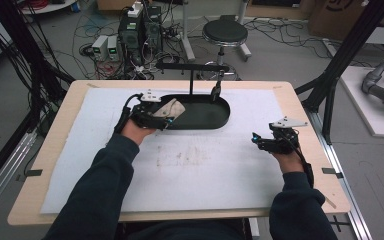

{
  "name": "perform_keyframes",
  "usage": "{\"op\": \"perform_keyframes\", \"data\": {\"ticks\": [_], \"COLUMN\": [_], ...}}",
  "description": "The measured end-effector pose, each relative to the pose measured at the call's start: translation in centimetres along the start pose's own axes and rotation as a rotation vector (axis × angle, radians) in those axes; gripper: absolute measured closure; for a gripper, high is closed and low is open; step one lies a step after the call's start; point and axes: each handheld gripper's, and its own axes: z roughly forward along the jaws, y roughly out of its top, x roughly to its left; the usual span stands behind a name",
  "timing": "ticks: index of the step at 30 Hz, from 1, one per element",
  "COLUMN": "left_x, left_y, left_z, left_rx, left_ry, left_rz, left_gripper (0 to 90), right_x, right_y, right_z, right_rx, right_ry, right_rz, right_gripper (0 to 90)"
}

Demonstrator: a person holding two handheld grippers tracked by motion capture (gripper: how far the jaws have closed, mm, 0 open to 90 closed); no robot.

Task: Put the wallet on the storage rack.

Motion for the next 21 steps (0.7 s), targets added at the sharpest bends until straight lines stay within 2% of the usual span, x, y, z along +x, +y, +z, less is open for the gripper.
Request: {"op": "perform_keyframes", "data": {"ticks": [4,8,10,15,21], "left_x": [0.4,0.8,1.0,1.2,1.4], "left_y": [1.1,1.9,2.2,2.1,1.6], "left_z": [2.5,4.9,5.9,8.2,9.8], "left_rx": [0.009,0.037,0.033,0.080,0.091], "left_ry": [0.001,0.020,0.024,0.032,0.053], "left_rz": [0.041,0.056,0.044,0.035,-0.002], "left_gripper": [38.5,38.4,38.3,38.1,37.3], "right_x": [-0.1,-0.3,-0.4,-0.5,-0.6], "right_y": [-0.1,-0.2,-0.3,-0.4,-0.5], "right_z": [-0.2,-0.4,-0.6,-0.8,-1.0], "right_rx": [-0.010,-0.014,-0.019,-0.024,-0.029], "right_ry": [-0.001,0.001,0.003,0.005,0.008], "right_rz": [0.004,0.017,0.020,0.021,0.027], "right_gripper": [25.6,25.6,25.7,25.6,25.6]}}
